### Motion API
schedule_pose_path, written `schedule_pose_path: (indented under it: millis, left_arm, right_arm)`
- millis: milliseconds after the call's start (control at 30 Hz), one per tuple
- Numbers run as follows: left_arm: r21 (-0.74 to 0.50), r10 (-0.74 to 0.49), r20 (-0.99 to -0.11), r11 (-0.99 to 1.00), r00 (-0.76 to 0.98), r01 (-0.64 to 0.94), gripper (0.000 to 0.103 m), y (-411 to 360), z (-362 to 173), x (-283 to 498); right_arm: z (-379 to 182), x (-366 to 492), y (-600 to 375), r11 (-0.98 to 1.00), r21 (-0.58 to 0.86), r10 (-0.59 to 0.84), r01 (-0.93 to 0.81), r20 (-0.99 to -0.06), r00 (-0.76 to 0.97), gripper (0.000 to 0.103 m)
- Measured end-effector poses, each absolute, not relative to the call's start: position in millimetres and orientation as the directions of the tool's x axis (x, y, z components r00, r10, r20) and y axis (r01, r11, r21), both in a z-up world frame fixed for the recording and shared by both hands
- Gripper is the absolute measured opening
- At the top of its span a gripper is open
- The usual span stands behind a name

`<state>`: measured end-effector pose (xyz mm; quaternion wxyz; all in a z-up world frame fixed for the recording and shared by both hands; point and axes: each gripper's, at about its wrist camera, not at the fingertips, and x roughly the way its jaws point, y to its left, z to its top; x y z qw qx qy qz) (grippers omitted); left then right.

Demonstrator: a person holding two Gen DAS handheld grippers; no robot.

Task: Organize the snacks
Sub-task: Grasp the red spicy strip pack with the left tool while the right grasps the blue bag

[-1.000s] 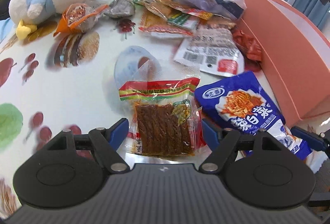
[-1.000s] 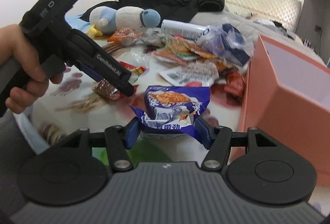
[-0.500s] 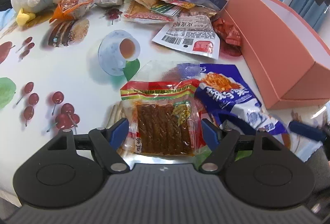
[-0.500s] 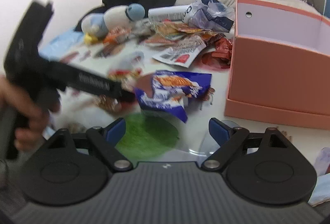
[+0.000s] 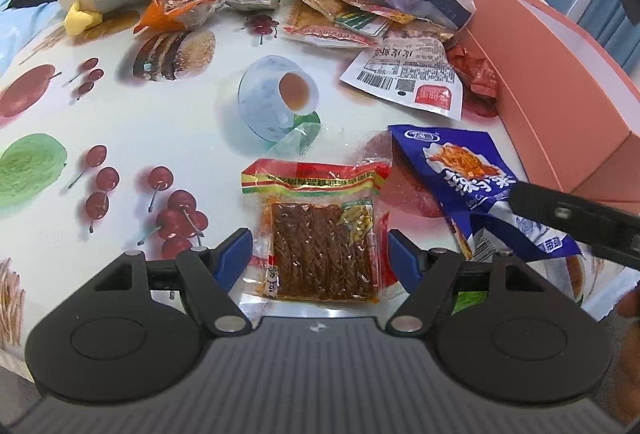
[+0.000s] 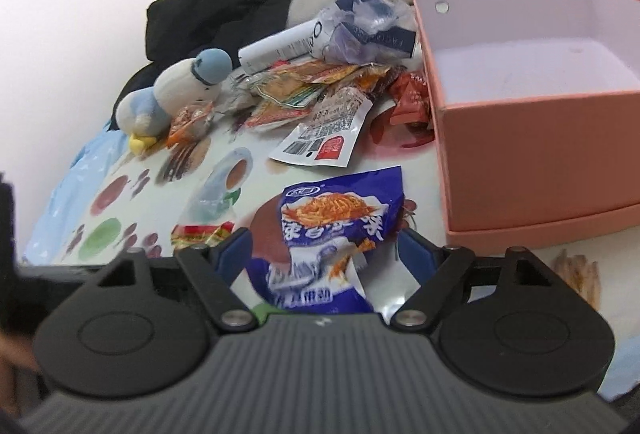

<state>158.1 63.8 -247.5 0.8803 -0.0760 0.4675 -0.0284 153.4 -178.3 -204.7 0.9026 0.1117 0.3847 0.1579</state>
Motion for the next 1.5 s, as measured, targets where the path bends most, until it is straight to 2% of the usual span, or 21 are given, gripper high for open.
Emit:
schedule_pose_path:
  millis: [167, 400, 467, 500, 567, 667, 833, 1200, 1500]
  left_arm:
    - [-0.103, -0.091, -0.828, 0.995, 0.553, 0.009, 0.078, 55, -251, 159]
    - [-0.041, -0.065, -0.834, 0.998, 0.547, 0.056, 0.085, 44, -256, 164]
    - [-0.033, -0.061, -0.834, 0.998, 0.549, 0.062, 0.084, 42, -257, 164]
    - [-0.037, -0.063, -0.834, 0.998, 0.549, 0.059, 0.084, 43, -256, 165]
    - [-0.035, -0.063, -0.832, 0.998, 0.551, 0.061, 0.075, 43, -254, 165]
    - [-0.047, -0.07, -0.836, 0.997, 0.545, 0.055, 0.071, 45, -252, 167]
    - [-0.049, -0.072, -0.832, 0.997, 0.55, 0.057, 0.057, 42, -244, 168]
    - [-0.109, -0.096, -0.811, 0.994, 0.577, 0.013, 0.056, 46, -224, 158]
    - [-0.139, -0.08, -0.758, 0.989, 0.647, -0.042, 0.056, 53, -170, 139]
  right_arm:
    - [-227, 175, -167, 0.95, 0.276, 0.309, -0.149, -0.743, 0.594, 0.073]
    - [-233, 177, -162, 0.95, 0.247, 0.312, -0.191, -0.75, 0.583, 0.07]
    - [-232, 179, -162, 0.944, 0.255, 0.329, -0.207, -0.747, 0.578, 0.053]
    - [-232, 179, -162, 0.94, 0.269, 0.341, -0.211, -0.747, 0.57, 0.051]
    - [-230, 179, -163, 0.939, 0.273, 0.344, -0.21, -0.747, 0.569, 0.044]
    - [-226, 176, -164, 0.938, 0.268, 0.346, -0.219, -0.742, 0.574, 0.039]
    - [-217, 164, -165, 0.943, 0.215, 0.329, -0.256, -0.733, 0.595, 0.038]
    - [-199, 150, -170, 0.945, 0.17, 0.313, -0.278, -0.71, 0.63, 0.037]
    - [-166, 130, -173, 0.935, 0.192, 0.346, -0.297, -0.67, 0.657, 0.037]
